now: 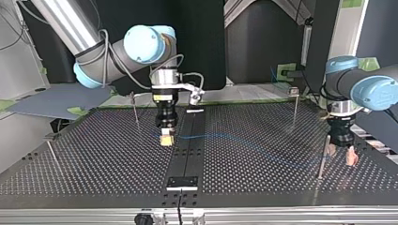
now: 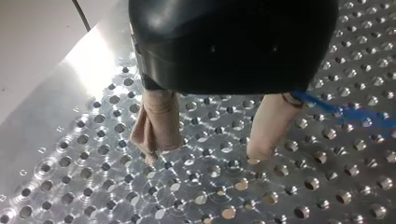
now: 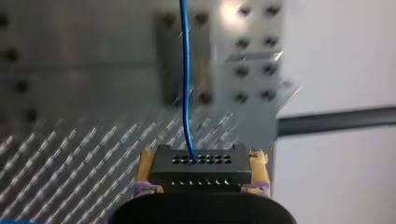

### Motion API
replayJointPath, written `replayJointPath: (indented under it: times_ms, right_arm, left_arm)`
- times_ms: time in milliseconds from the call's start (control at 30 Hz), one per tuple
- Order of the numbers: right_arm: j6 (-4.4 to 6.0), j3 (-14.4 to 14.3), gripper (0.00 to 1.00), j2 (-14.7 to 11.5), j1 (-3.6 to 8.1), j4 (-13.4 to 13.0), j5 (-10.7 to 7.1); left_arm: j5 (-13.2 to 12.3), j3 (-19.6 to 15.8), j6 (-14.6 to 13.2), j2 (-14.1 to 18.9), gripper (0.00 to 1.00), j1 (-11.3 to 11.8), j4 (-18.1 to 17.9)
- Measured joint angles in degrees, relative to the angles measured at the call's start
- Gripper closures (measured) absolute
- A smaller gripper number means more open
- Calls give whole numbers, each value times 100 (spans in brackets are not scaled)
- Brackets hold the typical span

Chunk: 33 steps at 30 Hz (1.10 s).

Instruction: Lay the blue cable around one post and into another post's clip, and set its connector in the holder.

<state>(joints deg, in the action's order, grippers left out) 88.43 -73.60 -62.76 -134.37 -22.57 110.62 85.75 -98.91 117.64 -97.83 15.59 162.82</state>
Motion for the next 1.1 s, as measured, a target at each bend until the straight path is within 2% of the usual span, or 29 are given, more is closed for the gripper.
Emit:
replayJointPath:
  times_ms: [167,400,533,700,800,933,1100]
  right_arm:
    - [244,-273,100,-18,167,-215,276]
    - [590,-623,100,-77,493,-559,626]
    - [775,-809,100,-97,677,-743,722]
    - [1056,-1091,100,-100,958,-1023,564]
    - [1165,-1249,100,-100,1117,-1182,418]
    - [1200,-1469,100,-99,1337,-1403,211]
    - [1197,-1729,100,-94,1597,-1663,106]
  left_arm:
    - [-6,-2,7,-1,0,-13,31]
    - [-10,-3,23,0,0,-47,32]
    - [-10,-3,28,0,0,-63,34]
    - [-11,-3,28,-1,0,-94,35]
    - [-11,-4,29,0,0,-111,38]
    - [-11,-3,29,0,0,-123,40]
    - [-11,-3,28,1,0,-143,39]
